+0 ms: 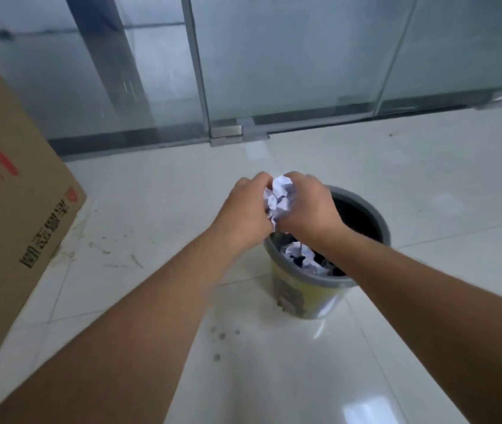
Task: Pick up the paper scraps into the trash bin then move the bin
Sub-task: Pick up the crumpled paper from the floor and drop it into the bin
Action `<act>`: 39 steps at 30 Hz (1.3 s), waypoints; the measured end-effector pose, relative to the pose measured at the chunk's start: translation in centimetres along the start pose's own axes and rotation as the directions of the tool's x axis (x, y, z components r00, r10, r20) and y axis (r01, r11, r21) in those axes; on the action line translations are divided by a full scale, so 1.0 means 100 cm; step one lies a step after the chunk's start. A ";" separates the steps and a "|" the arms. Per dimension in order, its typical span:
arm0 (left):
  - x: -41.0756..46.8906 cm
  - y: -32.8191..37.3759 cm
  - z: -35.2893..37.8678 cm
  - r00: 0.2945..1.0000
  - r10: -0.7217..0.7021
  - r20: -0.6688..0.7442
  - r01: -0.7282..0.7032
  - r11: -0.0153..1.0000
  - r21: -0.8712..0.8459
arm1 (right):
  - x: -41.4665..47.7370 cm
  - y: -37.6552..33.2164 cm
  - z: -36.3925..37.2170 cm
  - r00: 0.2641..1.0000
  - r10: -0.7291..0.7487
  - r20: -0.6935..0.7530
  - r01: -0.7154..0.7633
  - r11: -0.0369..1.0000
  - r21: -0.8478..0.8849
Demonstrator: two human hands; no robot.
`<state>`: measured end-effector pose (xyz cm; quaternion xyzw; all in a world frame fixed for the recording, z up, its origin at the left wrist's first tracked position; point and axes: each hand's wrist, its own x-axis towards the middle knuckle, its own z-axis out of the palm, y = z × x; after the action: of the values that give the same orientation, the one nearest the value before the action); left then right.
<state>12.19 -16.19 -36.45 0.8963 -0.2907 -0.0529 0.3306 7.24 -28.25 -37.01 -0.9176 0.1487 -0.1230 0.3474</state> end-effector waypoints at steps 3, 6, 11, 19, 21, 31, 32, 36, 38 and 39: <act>0.017 0.025 0.019 0.999 0.040 -0.001 -0.040 0.998 -0.053 | 0.004 0.017 -0.029 0.999 0.007 -0.031 -0.009 0.999 -0.054; 0.028 0.037 0.034 0.999 0.040 0.024 -0.038 0.997 -0.068 | 0.006 0.034 -0.042 0.999 0.009 -0.054 -0.013 0.997 -0.078; 0.035 0.042 0.052 1.000 0.019 0.015 -0.017 0.994 -0.106 | 0.008 0.052 -0.051 0.998 -0.021 -0.054 0.017 0.997 -0.073; 0.036 0.032 0.065 0.938 -0.163 0.306 0.262 0.911 -0.319 | 0.006 0.086 -0.052 0.979 0.193 -0.059 -0.199 0.973 -0.116; 0.036 0.026 0.065 0.926 -0.160 0.341 0.288 0.884 -0.368 | 0.005 0.093 -0.055 0.975 0.215 -0.056 -0.221 0.964 -0.145; 0.031 -0.015 0.059 0.959 -0.285 0.015 0.276 0.915 -0.294 | 0.006 0.124 -0.066 0.952 0.187 -0.241 -0.237 0.951 -0.199; 0.027 -0.021 0.060 0.951 -0.308 0.023 0.305 0.928 -0.215 | 0.004 0.132 -0.067 0.939 0.224 -0.260 -0.277 0.942 -0.188; 0.013 -0.033 0.072 0.902 -0.408 0.146 0.424 0.898 -0.113 | -0.005 0.163 -0.064 0.886 0.414 -0.209 -0.449 0.878 -0.164; 0.012 -0.031 0.078 0.899 -0.392 0.193 0.418 0.901 -0.118 | -0.011 0.173 -0.058 0.858 0.495 -0.137 -0.512 0.847 -0.147; 0.012 -0.030 0.081 0.902 -0.375 0.216 0.401 0.911 -0.093 | -0.013 0.176 -0.055 0.852 0.513 -0.102 -0.523 0.839 -0.152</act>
<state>12.31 -19.57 -44.47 0.9024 -0.1327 -0.2240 0.3433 0.94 -43.68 -45.06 -0.8662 0.4112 -0.0374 0.2817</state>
